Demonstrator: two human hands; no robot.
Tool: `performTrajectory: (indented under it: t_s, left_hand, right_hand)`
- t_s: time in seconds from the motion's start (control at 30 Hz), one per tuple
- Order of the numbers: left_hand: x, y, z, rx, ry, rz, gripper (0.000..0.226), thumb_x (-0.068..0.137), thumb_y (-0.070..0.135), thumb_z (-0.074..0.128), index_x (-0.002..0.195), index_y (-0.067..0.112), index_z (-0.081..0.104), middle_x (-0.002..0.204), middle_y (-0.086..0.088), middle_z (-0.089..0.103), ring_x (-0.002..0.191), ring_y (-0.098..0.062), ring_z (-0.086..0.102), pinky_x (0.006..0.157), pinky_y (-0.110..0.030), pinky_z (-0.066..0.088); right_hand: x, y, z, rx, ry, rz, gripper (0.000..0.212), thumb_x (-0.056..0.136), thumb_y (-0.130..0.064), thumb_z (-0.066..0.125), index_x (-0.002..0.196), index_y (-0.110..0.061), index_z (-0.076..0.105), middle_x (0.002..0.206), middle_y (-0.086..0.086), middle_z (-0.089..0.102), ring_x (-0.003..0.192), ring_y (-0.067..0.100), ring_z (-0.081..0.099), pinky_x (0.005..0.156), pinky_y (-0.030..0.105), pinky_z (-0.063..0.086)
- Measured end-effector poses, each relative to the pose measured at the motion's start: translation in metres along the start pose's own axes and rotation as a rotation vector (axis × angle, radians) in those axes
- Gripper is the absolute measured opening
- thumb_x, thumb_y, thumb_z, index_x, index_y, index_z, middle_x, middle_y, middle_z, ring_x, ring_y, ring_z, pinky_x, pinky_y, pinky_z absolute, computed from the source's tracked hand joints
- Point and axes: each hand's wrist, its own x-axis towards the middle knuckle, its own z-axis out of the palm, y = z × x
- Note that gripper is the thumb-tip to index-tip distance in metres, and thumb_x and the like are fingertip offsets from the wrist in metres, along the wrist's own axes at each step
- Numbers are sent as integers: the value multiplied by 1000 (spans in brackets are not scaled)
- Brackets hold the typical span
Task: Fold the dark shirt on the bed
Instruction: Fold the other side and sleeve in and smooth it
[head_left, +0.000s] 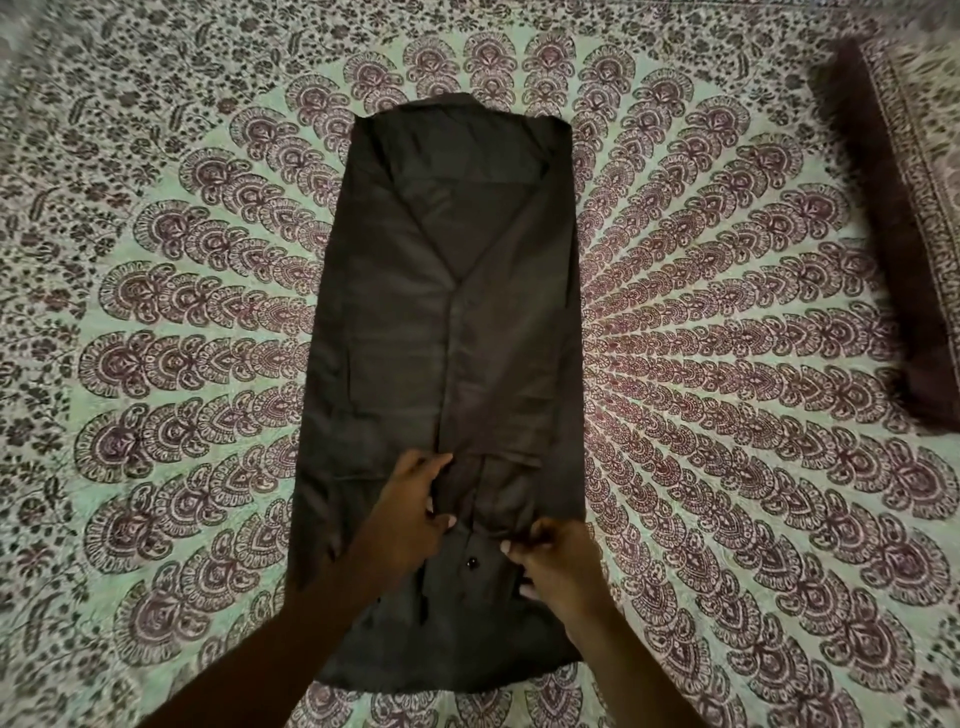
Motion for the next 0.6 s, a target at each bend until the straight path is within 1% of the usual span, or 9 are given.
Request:
performTrajectory:
  t_s: [0.03,0.1,0.13,0.17,0.23,0.33,0.4,0.5,0.6]
  left_hand:
    - [-1,-1,2,16,-15,9,79,81,5,84,152,10,48,142,-4,42,105,-24,60,91,-7,39]
    - [-3,-3,6,47,-35,29,80,83,6,83,153,9,45,148,-5,36,110,-25,58,94,-8,41]
    - [-4,-4,8,60,-45,35,81,83,7,83,154,9,44,150,-5,33,113,-26,58,98,-12,44]
    - [-5,-6,9,71,-55,38,81,84,8,82,155,8,43,152,-5,29,116,-29,58,104,-20,48]
    - [-9,-8,11,113,-69,46,80,89,14,79,157,9,38,154,-3,19,122,-31,57,111,-34,49]
    - [-13,-11,13,219,-89,74,79,96,25,72,162,12,29,152,5,4,138,-29,49,118,-38,42]
    - [-14,-11,14,259,-88,79,80,98,28,70,163,13,26,152,4,-1,144,-27,43,121,-38,38]
    - [-14,-10,15,285,-102,58,80,99,32,68,163,13,24,157,-3,0,144,-28,44,121,-40,38]
    - [-10,-15,17,293,-130,21,84,98,37,69,164,14,23,156,-1,1,127,-30,58,113,-43,46]
  right_hand:
    - [2,0,-1,-39,17,-21,35,84,-16,82,60,-15,58,80,21,74,76,34,75,63,48,65]
    - [4,1,-2,-113,42,-61,32,83,-21,83,60,-12,62,73,15,73,69,31,74,66,52,64]
    - [5,2,-3,-146,46,-76,30,81,-25,83,62,-11,65,70,11,73,68,28,74,68,51,64]
    - [6,4,-3,-173,42,-86,28,78,-29,84,64,-12,67,68,7,73,68,26,73,69,51,64]
    - [8,6,-3,-203,26,-86,26,76,-32,84,65,-14,68,66,4,73,67,24,73,68,49,64]
    - [7,6,-4,-201,16,-101,27,83,-20,84,65,-14,65,68,8,75,57,22,74,58,42,64]
    - [9,6,-4,-186,8,-121,20,87,-12,81,71,-11,68,71,7,75,55,20,75,58,42,64]
    - [14,4,-6,-207,16,-130,16,86,-8,79,76,-5,68,71,8,74,55,21,75,62,48,65]
    - [20,1,-9,-247,28,-146,19,84,-6,79,73,-3,63,69,12,72,52,22,73,58,48,64]
